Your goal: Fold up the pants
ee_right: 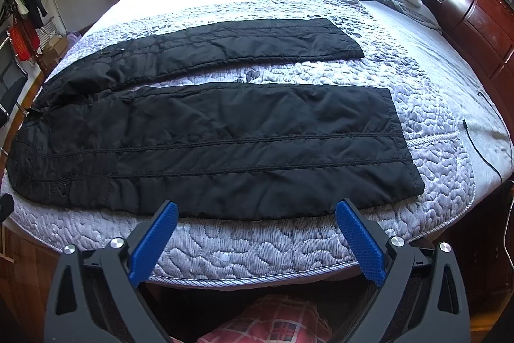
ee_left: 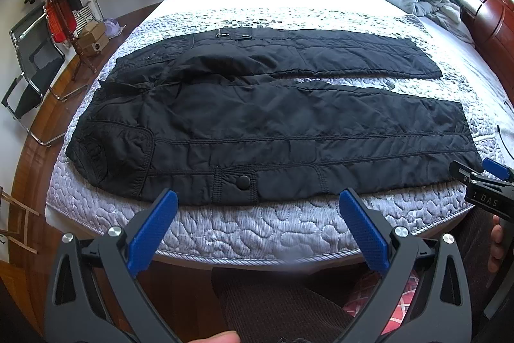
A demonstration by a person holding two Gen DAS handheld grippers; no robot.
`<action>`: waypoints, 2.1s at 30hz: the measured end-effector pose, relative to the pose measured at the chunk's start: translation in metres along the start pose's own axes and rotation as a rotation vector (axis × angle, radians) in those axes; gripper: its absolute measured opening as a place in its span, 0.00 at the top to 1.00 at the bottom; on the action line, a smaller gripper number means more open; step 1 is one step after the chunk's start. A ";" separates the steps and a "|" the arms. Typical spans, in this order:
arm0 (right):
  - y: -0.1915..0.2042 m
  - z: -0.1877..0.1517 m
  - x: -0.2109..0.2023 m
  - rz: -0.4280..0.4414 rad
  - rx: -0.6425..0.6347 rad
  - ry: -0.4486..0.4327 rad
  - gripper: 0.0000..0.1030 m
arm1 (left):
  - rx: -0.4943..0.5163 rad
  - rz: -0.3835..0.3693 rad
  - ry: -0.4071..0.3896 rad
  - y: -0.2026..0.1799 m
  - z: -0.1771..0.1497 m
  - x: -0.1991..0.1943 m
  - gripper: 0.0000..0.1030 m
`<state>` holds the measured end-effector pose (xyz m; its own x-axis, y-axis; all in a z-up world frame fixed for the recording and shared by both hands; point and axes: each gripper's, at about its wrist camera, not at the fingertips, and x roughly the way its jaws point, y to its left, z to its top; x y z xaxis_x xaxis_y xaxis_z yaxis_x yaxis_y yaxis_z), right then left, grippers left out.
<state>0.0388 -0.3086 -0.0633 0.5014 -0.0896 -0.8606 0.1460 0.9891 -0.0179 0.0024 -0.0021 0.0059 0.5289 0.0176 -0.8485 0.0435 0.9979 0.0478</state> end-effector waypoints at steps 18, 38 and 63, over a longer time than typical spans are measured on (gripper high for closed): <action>-0.027 0.049 0.011 0.070 -0.048 -0.057 0.04 | 0.017 -0.108 0.050 0.000 0.032 0.028 0.03; -0.182 0.354 0.256 0.065 -0.040 0.229 0.04 | 0.001 -0.297 0.281 0.035 0.274 0.222 0.03; -0.188 0.353 0.338 0.262 -0.150 0.317 0.03 | 0.366 -0.465 0.462 -0.004 0.389 0.398 0.03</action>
<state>0.4813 -0.5664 -0.1710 0.2155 0.1836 -0.9591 -0.0883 0.9818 0.1681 0.5421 -0.0230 -0.1274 -0.0187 -0.2961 -0.9550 0.4974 0.8258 -0.2658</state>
